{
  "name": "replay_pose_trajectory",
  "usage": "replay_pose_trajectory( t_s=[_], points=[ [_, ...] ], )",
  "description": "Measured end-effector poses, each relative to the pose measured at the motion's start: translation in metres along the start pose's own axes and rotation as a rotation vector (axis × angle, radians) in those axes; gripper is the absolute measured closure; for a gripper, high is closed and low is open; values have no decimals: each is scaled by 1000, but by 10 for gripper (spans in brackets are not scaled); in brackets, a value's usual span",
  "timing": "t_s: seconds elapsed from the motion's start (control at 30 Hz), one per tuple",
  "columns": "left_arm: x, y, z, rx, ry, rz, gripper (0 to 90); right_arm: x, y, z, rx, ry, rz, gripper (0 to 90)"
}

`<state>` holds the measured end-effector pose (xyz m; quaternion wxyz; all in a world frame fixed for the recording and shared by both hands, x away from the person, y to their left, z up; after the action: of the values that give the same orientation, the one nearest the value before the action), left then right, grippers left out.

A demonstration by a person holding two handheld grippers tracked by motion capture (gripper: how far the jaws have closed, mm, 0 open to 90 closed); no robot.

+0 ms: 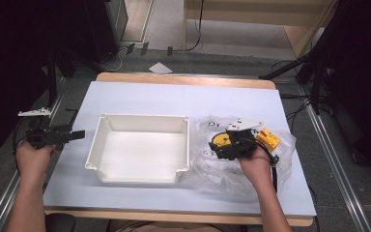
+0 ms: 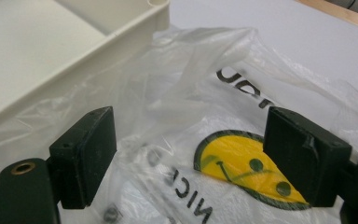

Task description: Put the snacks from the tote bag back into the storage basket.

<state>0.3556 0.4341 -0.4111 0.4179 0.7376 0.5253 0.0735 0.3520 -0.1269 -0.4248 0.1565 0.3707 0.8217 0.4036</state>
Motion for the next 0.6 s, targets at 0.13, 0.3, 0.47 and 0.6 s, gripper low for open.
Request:
replay_pose_trajectory(
  t_s=[0.13,0.3,0.47,0.6],
  points=[
    [1,0,0,-2,0,-4,149,-1,5,-1,40,12,-22,175],
    [2,1,-1,-11,-4,-9,149,-4,7,2,63,45,-2,175],
    [3,2,-1,-18,-5,-14,149,-5,11,5,81,49,8,176],
    [3,2,-1,-17,-10,-14,149,-7,19,8,86,53,22,175]
  ],
)
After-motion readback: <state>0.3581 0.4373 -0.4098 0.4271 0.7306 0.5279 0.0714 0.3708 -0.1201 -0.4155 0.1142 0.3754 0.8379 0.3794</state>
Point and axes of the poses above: each handheld gripper's, and its own axes: z roughly forward along the jaws, y roughly out of its top, x roughly to its left, the point moved 2 cm from there along z, roughly forward along the jaws, and after that the axes turned 1 degree about -z, right-handed, at the moved point
